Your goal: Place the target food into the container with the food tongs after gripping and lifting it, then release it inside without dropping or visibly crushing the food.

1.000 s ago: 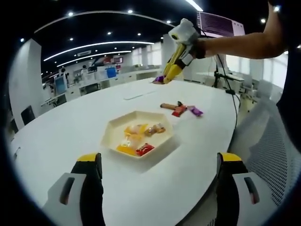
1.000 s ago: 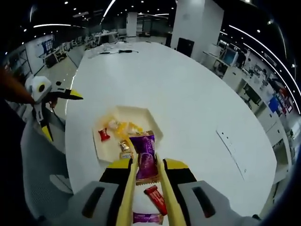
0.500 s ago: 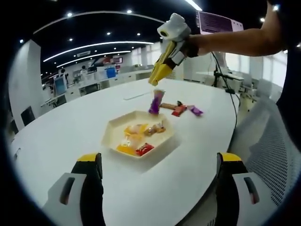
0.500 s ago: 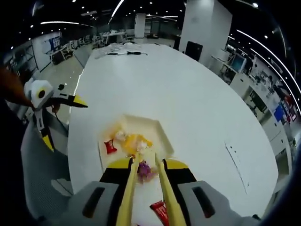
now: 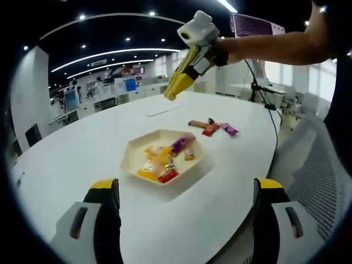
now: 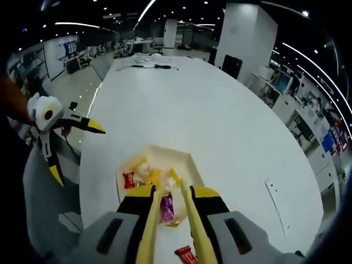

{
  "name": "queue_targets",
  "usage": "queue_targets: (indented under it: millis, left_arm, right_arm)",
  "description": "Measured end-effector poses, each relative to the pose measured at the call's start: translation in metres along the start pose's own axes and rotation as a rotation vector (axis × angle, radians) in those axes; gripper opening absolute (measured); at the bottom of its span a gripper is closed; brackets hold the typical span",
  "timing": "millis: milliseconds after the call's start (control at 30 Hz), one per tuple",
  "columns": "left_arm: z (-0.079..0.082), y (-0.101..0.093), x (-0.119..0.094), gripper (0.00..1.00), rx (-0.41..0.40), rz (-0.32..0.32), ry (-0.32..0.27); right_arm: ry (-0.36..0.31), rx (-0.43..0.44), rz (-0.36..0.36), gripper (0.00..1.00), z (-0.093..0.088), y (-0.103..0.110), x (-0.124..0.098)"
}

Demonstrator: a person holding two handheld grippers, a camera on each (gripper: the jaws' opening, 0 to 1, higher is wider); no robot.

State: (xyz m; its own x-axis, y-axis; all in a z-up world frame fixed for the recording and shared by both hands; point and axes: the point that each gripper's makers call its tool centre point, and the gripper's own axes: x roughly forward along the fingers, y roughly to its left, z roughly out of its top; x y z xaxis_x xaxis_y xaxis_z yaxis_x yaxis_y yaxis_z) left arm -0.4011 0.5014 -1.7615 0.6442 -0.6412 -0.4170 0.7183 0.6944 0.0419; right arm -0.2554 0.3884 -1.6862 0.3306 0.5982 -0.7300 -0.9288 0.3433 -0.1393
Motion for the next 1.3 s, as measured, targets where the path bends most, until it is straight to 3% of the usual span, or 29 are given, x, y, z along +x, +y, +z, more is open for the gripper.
queue_targets:
  millis: [267,533,833,933,1300]
  left_arm:
    - [-0.001,-0.001,0.001,0.97,-0.003,-0.004,0.006]
    - [-0.001,-0.002,0.001,0.97,0.0,-0.007,0.01]
    - [-0.003,-0.002,0.002,0.97,0.003,-0.006,0.019]
    - [-0.003,-0.001,0.002,0.97,0.002,-0.005,0.021]
    - [-0.005,0.001,0.002,0.97,-0.006,0.009,0.029]
  right_arm:
    - [-0.061,-0.009,-0.028,0.25,-0.005,-0.014,-0.022]
    - [-0.059,0.014,-0.06,0.26,-0.023,-0.032,-0.043]
    - [-0.019,0.079,-0.113,0.27,-0.06,-0.054,-0.061]
    - [0.02,0.142,-0.163,0.27,-0.079,-0.065,-0.065]
    - [0.033,0.286,-0.283,0.28,-0.134,-0.095,-0.067]
